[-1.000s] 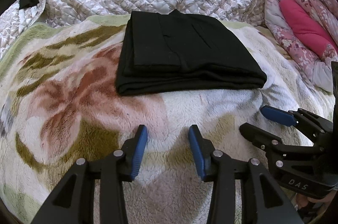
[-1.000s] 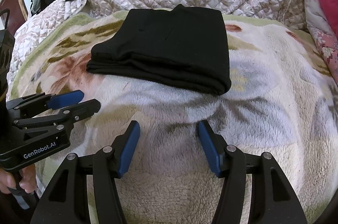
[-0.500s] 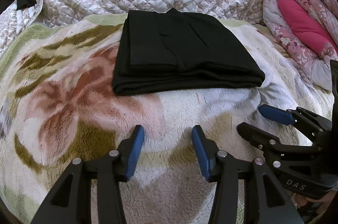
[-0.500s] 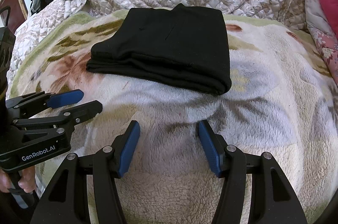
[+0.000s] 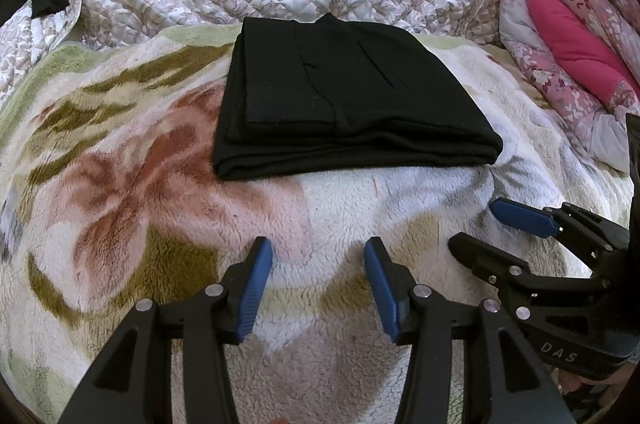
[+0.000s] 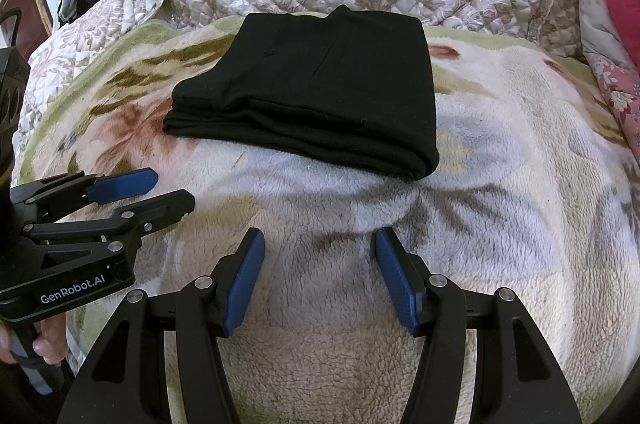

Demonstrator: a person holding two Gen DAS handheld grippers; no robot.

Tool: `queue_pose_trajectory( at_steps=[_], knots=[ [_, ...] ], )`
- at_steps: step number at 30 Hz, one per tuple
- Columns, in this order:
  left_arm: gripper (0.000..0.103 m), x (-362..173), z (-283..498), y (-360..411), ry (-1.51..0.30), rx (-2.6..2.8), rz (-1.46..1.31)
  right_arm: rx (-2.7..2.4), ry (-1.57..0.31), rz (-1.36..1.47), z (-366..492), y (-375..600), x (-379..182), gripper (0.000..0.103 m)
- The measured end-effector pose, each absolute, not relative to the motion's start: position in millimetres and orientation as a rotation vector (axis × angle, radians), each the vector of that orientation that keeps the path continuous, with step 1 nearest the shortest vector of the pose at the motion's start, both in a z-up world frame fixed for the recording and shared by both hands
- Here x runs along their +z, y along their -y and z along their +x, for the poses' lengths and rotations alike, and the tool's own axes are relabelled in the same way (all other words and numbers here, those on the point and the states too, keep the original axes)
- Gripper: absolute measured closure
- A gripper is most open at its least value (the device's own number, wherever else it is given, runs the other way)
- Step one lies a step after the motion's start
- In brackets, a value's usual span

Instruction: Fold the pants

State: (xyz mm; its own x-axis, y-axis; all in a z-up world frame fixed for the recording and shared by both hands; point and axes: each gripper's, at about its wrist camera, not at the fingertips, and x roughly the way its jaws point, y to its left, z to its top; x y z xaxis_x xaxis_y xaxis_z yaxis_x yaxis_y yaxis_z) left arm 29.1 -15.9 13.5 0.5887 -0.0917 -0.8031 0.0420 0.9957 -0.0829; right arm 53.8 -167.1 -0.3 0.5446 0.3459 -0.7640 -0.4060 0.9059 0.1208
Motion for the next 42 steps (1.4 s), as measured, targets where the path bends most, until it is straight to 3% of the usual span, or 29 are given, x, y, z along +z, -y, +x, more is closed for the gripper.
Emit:
queue_pose_trajectory(
  at_steps=[42],
  knots=[
    [0.051,13.9,29.4,15.9,-0.941,-0.078,-0.05,0.443,-0.895,-0.081,50.9,168.1,-0.9,0.045]
  ],
)
